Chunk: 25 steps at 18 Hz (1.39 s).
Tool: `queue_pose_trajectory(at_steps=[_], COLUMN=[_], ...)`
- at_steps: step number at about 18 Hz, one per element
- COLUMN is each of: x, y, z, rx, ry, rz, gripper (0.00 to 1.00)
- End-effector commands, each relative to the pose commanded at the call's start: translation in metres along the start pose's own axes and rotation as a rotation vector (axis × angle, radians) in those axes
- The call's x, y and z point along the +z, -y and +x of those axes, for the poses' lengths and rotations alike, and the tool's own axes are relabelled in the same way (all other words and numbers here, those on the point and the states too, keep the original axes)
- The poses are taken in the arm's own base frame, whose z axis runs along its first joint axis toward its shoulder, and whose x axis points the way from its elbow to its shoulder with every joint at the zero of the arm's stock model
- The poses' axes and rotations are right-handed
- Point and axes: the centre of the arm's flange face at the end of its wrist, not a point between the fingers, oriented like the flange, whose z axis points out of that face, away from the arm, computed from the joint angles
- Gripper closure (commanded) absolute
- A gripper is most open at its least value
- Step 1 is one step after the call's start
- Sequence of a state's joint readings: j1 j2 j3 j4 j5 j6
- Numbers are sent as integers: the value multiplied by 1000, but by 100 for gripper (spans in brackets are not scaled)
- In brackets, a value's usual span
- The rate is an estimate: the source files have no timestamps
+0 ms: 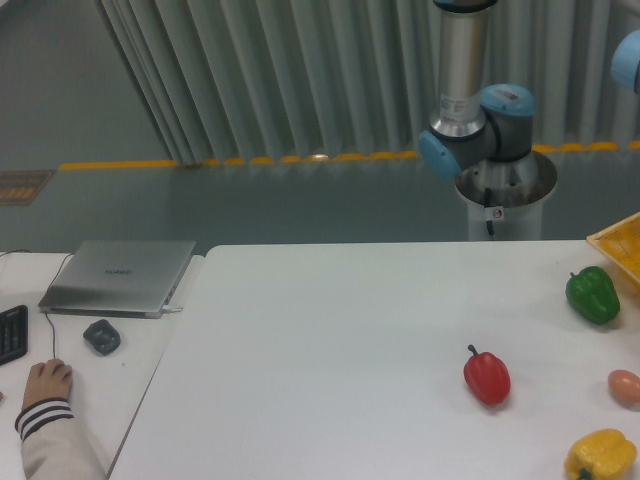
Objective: Place the green peppers in a basket
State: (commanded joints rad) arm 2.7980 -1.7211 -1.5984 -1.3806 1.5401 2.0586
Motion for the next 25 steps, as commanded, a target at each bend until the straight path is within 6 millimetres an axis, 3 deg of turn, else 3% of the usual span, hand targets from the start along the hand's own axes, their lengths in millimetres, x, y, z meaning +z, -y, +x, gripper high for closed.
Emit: queue_pose_trajectory(at_steps=[11, 25], x=[11, 11], y=[3, 29], z=[3, -6], rx=[-23, -309], ry=[-18, 26], rz=[6, 17], gripper=[0, 0])
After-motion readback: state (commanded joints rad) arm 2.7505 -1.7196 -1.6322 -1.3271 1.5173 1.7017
